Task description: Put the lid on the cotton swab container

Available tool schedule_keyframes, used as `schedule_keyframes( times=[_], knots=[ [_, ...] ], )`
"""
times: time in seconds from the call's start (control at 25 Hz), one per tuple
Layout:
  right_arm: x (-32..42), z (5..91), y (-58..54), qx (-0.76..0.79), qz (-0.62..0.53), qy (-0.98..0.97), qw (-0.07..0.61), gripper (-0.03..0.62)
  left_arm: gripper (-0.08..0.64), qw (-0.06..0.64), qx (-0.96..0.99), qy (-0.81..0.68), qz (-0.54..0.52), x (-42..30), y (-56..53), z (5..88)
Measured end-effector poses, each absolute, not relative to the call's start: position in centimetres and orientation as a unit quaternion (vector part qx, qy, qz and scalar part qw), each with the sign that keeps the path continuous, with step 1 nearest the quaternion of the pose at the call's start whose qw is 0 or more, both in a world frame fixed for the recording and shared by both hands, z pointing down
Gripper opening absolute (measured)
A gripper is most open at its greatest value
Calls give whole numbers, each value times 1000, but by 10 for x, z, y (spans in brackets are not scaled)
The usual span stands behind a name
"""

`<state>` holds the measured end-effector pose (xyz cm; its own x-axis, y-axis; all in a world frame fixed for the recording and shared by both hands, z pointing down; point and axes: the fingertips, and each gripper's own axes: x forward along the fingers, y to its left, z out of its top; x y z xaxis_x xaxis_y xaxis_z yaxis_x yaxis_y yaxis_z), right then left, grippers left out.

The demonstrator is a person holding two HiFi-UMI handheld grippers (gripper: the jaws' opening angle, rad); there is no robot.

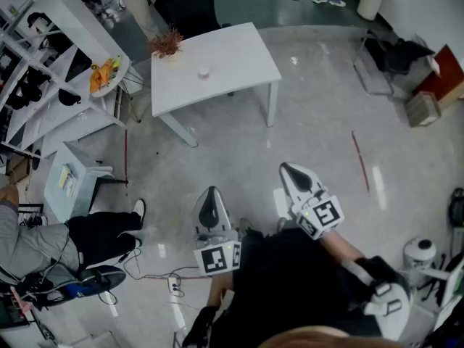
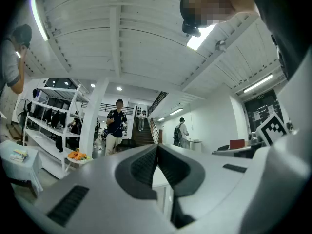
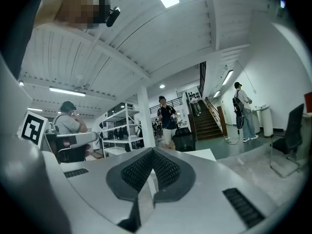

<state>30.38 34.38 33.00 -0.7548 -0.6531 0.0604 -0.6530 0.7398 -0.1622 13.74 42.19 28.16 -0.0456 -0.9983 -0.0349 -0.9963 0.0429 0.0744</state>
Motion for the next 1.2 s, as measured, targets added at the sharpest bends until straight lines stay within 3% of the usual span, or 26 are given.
schedule_keyframes(
  times=[0.84,0.88,0.96,1.2],
  knots=[
    [279,313,346,-349,-53,935,36,8,6,10,696,-717,-44,114,422,287],
    [272,317,347,-341,-54,938,29,16,6,11,696,-717,-43,112,422,289],
    [259,333,349,-325,-68,943,5,112,6,12,697,-716,-44,109,422,291],
    [237,350,360,-310,-82,947,2,126,6,22,698,-715,-41,90,428,300]
  ],
)
